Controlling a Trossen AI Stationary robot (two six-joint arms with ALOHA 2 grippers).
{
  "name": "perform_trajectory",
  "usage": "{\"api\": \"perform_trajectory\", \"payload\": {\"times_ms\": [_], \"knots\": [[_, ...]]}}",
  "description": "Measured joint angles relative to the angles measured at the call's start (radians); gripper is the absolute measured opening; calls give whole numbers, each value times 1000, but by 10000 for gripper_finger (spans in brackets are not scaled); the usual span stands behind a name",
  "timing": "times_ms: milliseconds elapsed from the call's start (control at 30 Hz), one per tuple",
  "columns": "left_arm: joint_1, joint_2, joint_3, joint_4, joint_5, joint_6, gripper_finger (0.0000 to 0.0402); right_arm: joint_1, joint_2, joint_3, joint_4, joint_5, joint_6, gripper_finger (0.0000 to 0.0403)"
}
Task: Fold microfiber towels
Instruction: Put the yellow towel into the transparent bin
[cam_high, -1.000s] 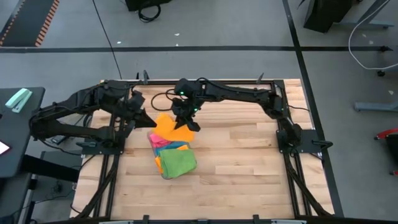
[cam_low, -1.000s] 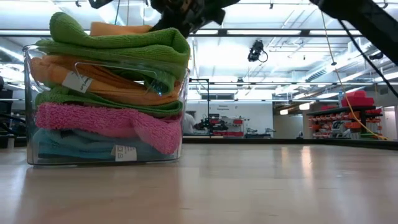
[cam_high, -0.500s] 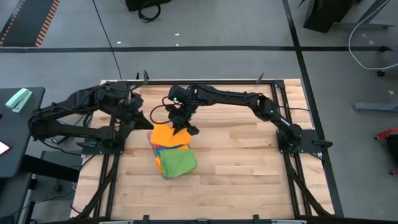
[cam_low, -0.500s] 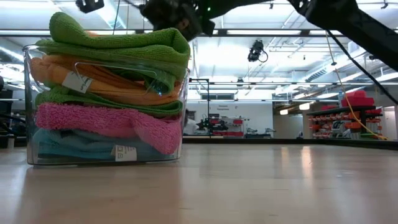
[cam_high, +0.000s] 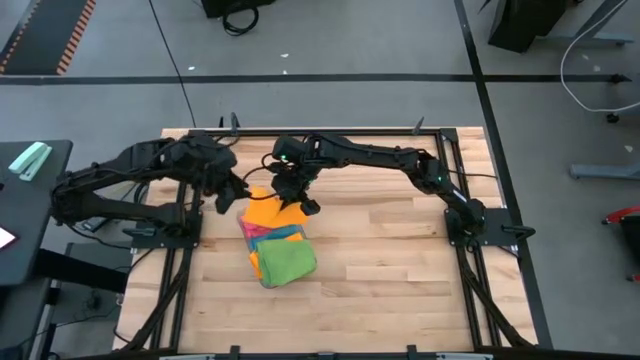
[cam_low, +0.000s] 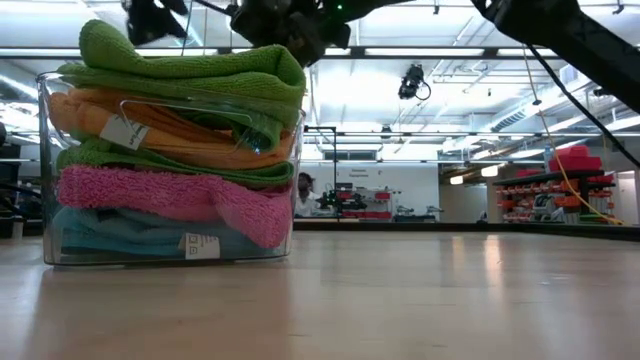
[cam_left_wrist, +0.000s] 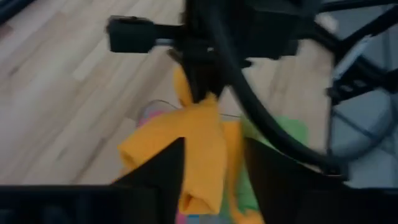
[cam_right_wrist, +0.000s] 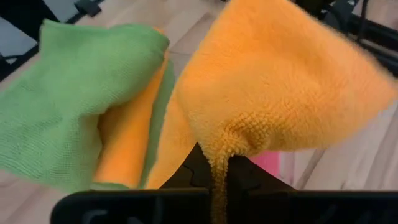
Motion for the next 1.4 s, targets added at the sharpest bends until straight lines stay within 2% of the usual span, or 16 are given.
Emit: {"api": "perform_trajectory", "payload": {"times_ms": [133,233,433,533,700,833,1133,1400], "knots": [[38,50,-28,34,1,90,246,11,-23,0,-59,38,-25,12],[71,80,-41,104,76,169,294,18,-50,1,-117,53,-48,12],[109,181,-45,264,209,274,342,21,-101,0,-159,99,-47,12],[104,247,-45,356,267,278,352,16,-110,0,-170,103,-12,12],[92,333,-45,375,265,304,354,5,-112,-1,-263,108,44,12],[83,355,-45,381,267,323,354,1,-112,-1,-296,115,65,12],[133,302,-45,388,263,300,354,-22,-161,-1,-319,143,97,12],[128,255,-44,582,251,279,354,-33,-250,-1,-307,152,121,12]]}}
